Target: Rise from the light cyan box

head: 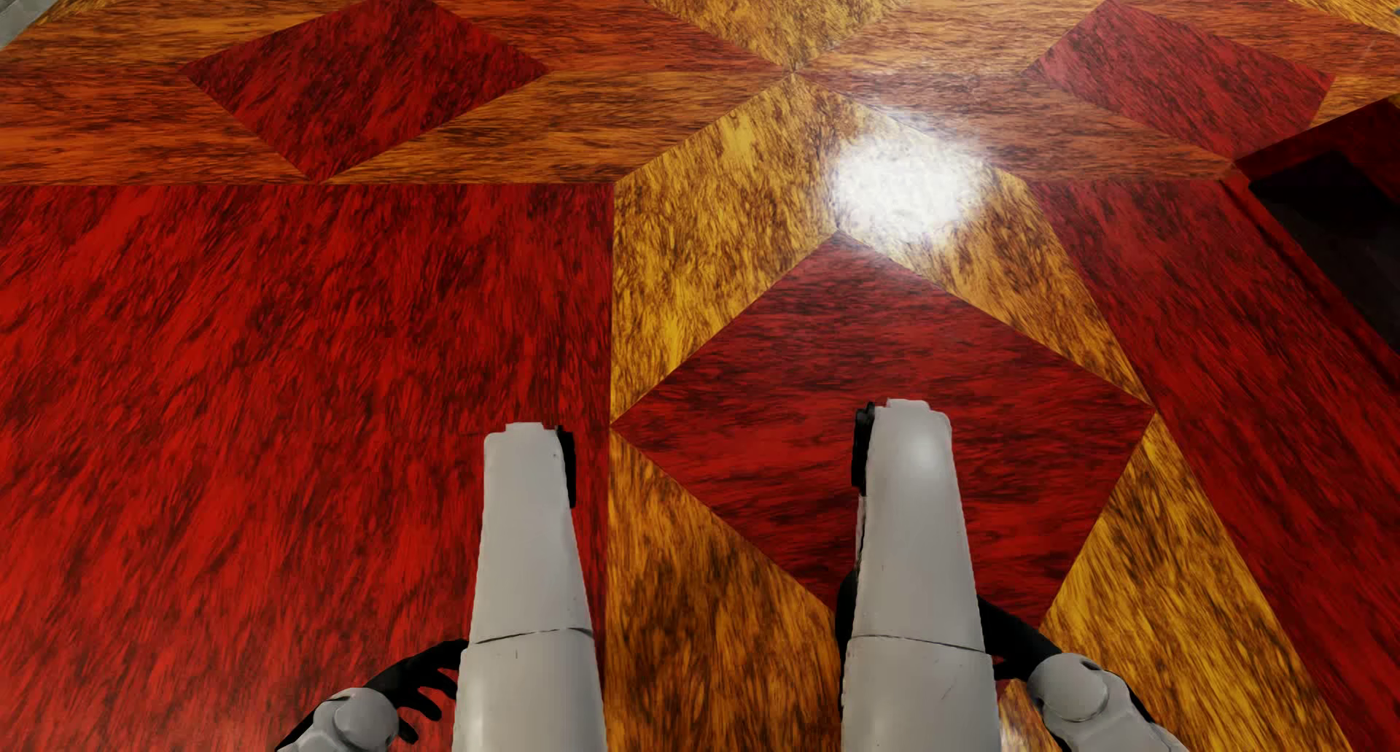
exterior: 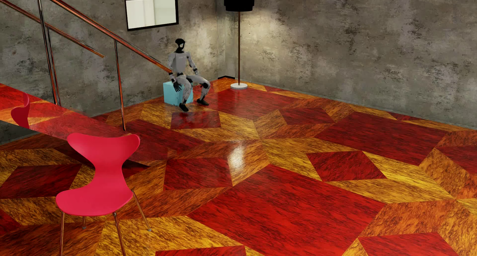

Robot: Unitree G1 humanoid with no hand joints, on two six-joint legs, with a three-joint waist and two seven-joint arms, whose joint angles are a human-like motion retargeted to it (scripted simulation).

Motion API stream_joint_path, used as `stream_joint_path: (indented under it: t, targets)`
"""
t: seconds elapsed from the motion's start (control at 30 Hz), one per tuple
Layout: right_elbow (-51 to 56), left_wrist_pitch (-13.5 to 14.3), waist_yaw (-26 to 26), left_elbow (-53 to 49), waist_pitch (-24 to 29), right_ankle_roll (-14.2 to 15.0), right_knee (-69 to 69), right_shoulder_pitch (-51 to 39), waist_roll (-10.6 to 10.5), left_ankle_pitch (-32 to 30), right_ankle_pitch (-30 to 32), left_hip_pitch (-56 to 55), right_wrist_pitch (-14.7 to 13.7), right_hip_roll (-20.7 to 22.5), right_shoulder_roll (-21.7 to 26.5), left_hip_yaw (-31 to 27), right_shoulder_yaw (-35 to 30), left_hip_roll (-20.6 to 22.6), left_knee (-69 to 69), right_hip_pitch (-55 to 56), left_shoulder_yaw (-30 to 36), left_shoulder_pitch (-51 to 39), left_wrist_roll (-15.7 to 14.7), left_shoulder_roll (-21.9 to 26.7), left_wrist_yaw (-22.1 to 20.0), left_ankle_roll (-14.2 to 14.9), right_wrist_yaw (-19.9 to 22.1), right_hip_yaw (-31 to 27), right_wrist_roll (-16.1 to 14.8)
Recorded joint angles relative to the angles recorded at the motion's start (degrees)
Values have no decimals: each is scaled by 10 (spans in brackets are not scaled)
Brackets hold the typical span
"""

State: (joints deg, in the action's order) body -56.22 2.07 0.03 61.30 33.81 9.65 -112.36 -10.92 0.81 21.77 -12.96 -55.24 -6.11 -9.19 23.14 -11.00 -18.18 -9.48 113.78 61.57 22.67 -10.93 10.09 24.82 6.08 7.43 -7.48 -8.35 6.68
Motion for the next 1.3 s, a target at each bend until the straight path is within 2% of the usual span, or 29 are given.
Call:
stream_joint_path:
  t: [0.03,0.07,0.1,0.23,0.37,0.47,0.5,0.53,0.6,0.63,0.7,0.77,0.8,0.87,0.9,0.93,0.97,1.03,1.1,1.13,1.2,1.23,1.3]
  targets:
    - [-26,6,0,14,-4,-1,0,10,-1,-1,1,2,-10,2,-3,0,-6,2,-1,0,-11,23,25,-4,14,-2,-23,0,33]
    - [-43,11,-1,24,-5,-2,1,25,-2,-2,3,4,-19,2,-9,0,-8,5,-2,-1,-21,44,36,-9,19,-4,-35,0,61]
    - [-52,6,0,28,-5,-2,2,43,-2,-4,4,5,-17,2,-17,0,-2,7,-2,-3,-31,64,35,-14,24,-5,-44,0,71]
    - [-60,-7,-1,19,-5,-1,7,93,0,-8,8,13,-2,2,-41,1,22,4,-6,-13,-60,119,4,-34,21,-6,-44,2,53]
    - [-24,6,-1,-24,-9,-1,8,111,0,-8,9,23,-9,1,-51,2,21,4,-6,-25,-43,133,22,-49,34,-7,-47,2,48]
    - [-18,13,-1,-48,-12,-1,8,106,1,-7,8,25,-8,4,-55,1,16,6,-4,-30,-34,123,15,-50,38,-10,-39,2,41]
    - [-19,16,0,-51,-12,-1,9,102,2,-7,8,26,-11,4,-53,1,16,6,-4,-31,-32,119,19,-49,26,-11,-38,2,39]
    - [-18,12,0,-53,-12,-2,9,100,2,-7,8,27,-10,6,-51,1,16,6,-4,-32,-32,114,7,-47,28,-11,-35,2,37]
    - [7,0,0,-65,-13,-2,8,104,3,-7,8,27,-5,5,-38,0,28,7,-2,-33,-41,109,-32,-36,2,-11,-14,2,9]
    - [34,-4,1,-90,-13,-1,9,111,3,-7,9,26,-1,4,-30,0,41,8,-2,-34,-45,110,-53,-24,-25,-12,8,2,-19]
    - [122,-3,0,-189,-11,0,8,119,5,-9,10,27,-1,4,-5,-2,64,8,-1,-35,-48,112,-84,12,-82,-7,64,0,-74]
    - [230,3,0,-298,-7,7,11,102,5,14,16,25,-14,2,25,0,69,9,0,-32,-30,84,-96,58,-139,-22,116,3,-101]
    - [285,7,1,-347,-5,13,10,86,5,27,20,24,-22,-1,44,-1,66,10,2,-30,-9,59,-92,83,-169,-25,139,2,-108]
    - [379,34,1,-422,3,19,7,37,6,43,30,20,-47,-7,89,-3,38,14,7,-21,57,-21,-59,130,-204,-30,174,3,-108]
    - [422,24,1,-459,7,23,7,10,4,46,34,17,-43,-10,117,-3,21,16,7,-17,98,-65,-44,159,-199,-32,162,4,-100]
    - [443,57,3,-474,13,22,5,-35,6,44,34,12,-69,-10,142,-4,-18,13,8,-11,150,-126,-18,179,-189,-29,159,5,-82]
    - [468,67,3,-491,22,23,5,-83,6,36,33,6,-70,-10,169,-6,-58,11,7,-6,205,-187,1,197,-160,-24,126,5,-63]
    - [508,78,3,-510,43,25,5,-193,4,9,26,-15,-80,-11,217,-11,-154,8,5,9,315,-306,17,218,-85,-13,44,7,-30]
    - [535,97,2,-522,68,30,5,-304,1,2,18,-47,-94,-13,250,-15,-247,4,6,35,401,-404,41,227,-29,-4,-38,6,-12]
    - [533,107,3,-523,80,33,4,-350,0,0,14,-67,-96,-15,260,-18,-288,2,7,53,438,-444,48,230,-37,4,-23,4,-22]
    - [551,116,2,-533,110,42,-2,-416,-4,1,8,-111,-117,-23,284,-22,-326,1,10,96,488,-496,45,237,-146,15,48,-2,-37]
    - [567,119,2,-556,125,47,-7,-441,-6,5,2,-134,-122,-26,295,-25,-338,0,13,119,492,-513,32,252,-185,22,80,-6,-48]
    - [610,132,3,-602,144,50,-15,-469,-9,14,-9,-184,-140,-23,325,-28,-352,1,18,172,498,-539,19,286,-238,30,140,-14,-66]
